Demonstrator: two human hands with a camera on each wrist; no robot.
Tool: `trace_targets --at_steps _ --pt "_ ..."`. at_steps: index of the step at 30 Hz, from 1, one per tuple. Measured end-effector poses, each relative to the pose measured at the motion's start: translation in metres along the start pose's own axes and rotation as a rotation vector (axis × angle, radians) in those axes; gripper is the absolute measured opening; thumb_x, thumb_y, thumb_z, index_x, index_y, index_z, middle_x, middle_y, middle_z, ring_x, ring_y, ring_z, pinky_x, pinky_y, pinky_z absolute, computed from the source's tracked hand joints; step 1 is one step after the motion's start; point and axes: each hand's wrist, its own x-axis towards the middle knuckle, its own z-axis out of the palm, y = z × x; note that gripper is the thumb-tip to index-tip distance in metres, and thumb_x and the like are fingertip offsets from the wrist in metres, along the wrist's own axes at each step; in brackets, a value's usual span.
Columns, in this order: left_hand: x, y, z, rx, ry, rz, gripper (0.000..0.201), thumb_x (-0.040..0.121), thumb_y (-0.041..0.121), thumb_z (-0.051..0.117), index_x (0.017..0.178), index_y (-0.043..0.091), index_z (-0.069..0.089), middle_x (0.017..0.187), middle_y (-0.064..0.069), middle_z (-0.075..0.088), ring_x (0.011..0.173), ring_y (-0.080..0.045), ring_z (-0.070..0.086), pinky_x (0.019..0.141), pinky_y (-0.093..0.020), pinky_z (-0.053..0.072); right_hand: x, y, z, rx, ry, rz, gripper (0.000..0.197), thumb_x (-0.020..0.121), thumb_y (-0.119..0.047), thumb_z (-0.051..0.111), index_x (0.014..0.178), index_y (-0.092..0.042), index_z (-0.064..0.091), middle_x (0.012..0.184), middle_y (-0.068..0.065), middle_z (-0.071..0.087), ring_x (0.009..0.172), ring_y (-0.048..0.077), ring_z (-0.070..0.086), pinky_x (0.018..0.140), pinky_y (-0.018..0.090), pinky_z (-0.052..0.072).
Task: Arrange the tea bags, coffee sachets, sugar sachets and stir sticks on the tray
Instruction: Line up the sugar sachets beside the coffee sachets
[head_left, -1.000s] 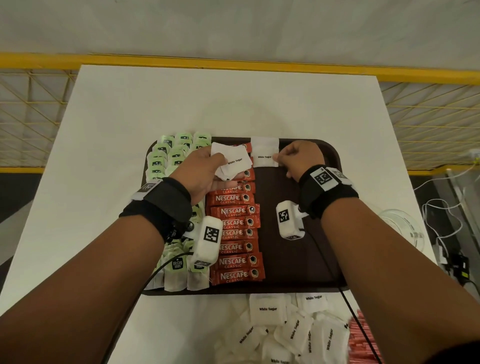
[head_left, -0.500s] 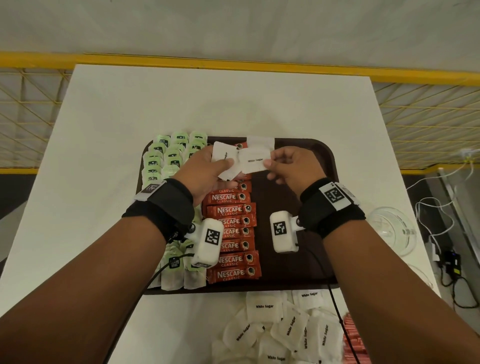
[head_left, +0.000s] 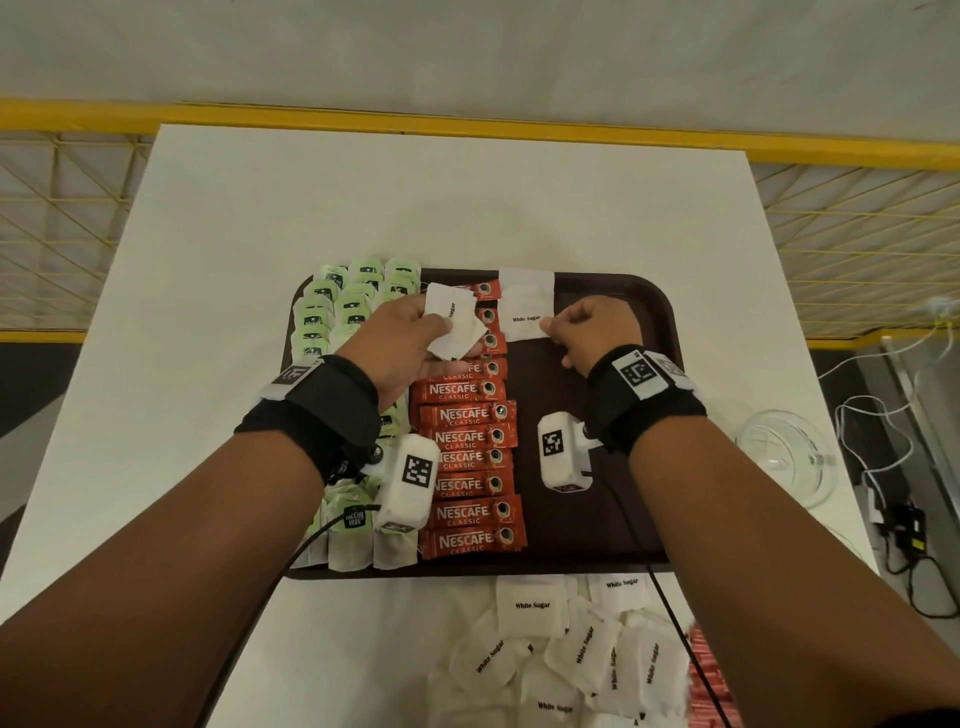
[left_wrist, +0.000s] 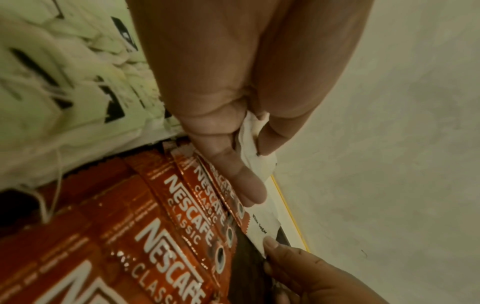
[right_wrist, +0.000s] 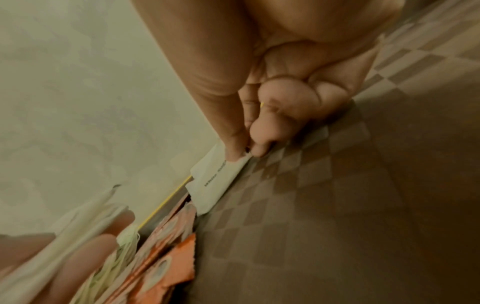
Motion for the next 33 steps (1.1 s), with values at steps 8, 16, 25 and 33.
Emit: trace_targets --at_steps 8,16,25,33 --pt "0.001 -0.005 0.006 0.245 -0.014 0.085 0.038 0.091 0.011 0.067 0.128 0.013 0.059 0.116 -0.009 0.068 0.092 -0.019 0.070 0.060 -0.024 0.057 -0.021 -0.025 -0.006 -0.033 -0.021 -0.291 0.027 0.092 -0.046 0.059 0.101 -0.020 0.063 0.095 -0.007 0.063 0.082 0.007 0.057 0.072 0.024 0.046" --pt "0.000 0.002 0.012 0.208 -0.013 0.088 0.026 0.096 0.008 0.057 0.122 0.009 0.059 0.109 -0.012 0.070 0.088 -0.020 0.073 0.063 -0.027 0.060 -0.029 -0.019 -0.013 0.223 -0.213 -0.138 0.019 0.091 -0.009 0.065 0.109 -0.003 0.061 0.096 0.013 0.068 0.073 0.015 0.069 0.063 0.020 0.058" --pt "-0.008 0.001 0.004 0.137 0.014 0.091 0.026 0.105 0.010 0.039 0.126 0.014 0.054 0.118 -0.011 0.068 0.099 -0.022 0.072 0.061 -0.021 0.057 -0.019 0.005 -0.009 0.347 -0.086 0.124 0.009 0.087 -0.007 0.069 0.090 -0.011 0.062 0.093 0.011 0.069 0.078 0.023 0.073 0.076 0.034 0.061" --pt "-0.010 -0.004 0.003 0.221 0.025 0.125 0.030 0.101 0.016 0.051 0.131 0.015 0.056 0.112 -0.005 0.072 0.094 -0.019 0.073 0.061 -0.021 0.057 -0.008 0.007 -0.004 -0.022 -0.004 0.029 0.018 0.085 -0.030 0.073 0.087 -0.015 0.064 0.075 0.000 0.070 0.055 0.009 0.063 0.070 0.032 0.060"
